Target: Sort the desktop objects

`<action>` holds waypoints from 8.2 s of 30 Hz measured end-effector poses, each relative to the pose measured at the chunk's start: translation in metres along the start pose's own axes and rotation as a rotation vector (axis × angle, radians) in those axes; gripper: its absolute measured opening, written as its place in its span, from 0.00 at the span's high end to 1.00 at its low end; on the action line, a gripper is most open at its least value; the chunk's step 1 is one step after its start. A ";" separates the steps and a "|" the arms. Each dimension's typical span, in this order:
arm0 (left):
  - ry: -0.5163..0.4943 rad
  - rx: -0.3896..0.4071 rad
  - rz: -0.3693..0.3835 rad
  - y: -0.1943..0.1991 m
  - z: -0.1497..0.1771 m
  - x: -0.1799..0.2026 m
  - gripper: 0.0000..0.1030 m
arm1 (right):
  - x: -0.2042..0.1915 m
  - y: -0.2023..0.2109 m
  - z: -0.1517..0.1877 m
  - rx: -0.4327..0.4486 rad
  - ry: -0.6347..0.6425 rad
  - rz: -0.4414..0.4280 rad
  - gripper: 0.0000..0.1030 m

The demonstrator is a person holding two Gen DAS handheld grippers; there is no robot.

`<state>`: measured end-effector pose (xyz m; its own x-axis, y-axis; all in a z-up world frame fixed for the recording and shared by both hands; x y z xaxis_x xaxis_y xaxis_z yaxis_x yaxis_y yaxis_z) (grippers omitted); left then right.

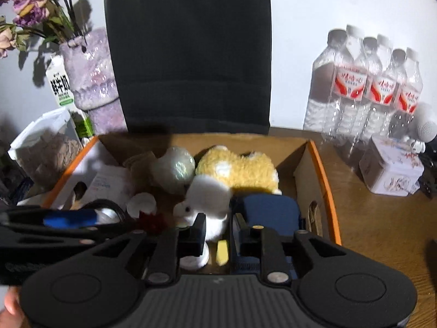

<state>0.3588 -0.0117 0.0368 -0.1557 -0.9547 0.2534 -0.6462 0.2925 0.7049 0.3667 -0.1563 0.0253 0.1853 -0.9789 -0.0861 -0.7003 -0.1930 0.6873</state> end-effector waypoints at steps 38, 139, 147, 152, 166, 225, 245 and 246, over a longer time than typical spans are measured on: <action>-0.175 0.275 -0.227 0.208 0.263 0.026 0.00 | -0.019 0.231 0.278 0.231 0.027 0.006 0.07; -0.128 0.326 -0.043 0.172 0.009 0.026 0.93 | -0.056 0.173 0.003 0.270 0.196 -0.182 0.95; -0.146 0.145 -0.145 0.069 -0.010 -0.005 0.93 | -0.050 0.046 -0.007 -0.001 0.141 -0.149 0.95; -0.156 0.061 -0.195 0.012 0.018 -0.017 0.93 | -0.050 -0.012 0.024 -0.135 0.142 -0.102 0.94; -0.218 0.073 -0.296 0.037 -0.021 -0.011 0.13 | -0.019 0.031 -0.025 0.015 0.101 0.044 0.17; -0.057 0.176 -0.224 0.151 0.267 0.014 0.00 | -0.024 0.171 0.270 0.104 0.039 0.044 0.03; -0.105 0.165 -0.277 0.138 0.263 0.016 0.00 | -0.026 0.159 0.265 0.090 0.047 0.049 0.00; -0.105 0.165 -0.277 0.138 0.263 0.016 0.00 | -0.026 0.158 0.264 0.090 0.050 0.045 0.00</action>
<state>0.0704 -0.0008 -0.0357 -0.0281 -0.9996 -0.0084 -0.7854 0.0169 0.6188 0.0688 -0.1787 -0.0541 0.1853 -0.9825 -0.0190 -0.7673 -0.1567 0.6218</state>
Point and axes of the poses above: each gripper's, at about its wrist camera, not at the fingertips, and y roughly against the way its jaws point, x to its right, z to its underside, the point moved 5 cm from there along -y, roughly the way its jaws point, and after that the axes turned 2 degrees about x, right-handed, at the moved point
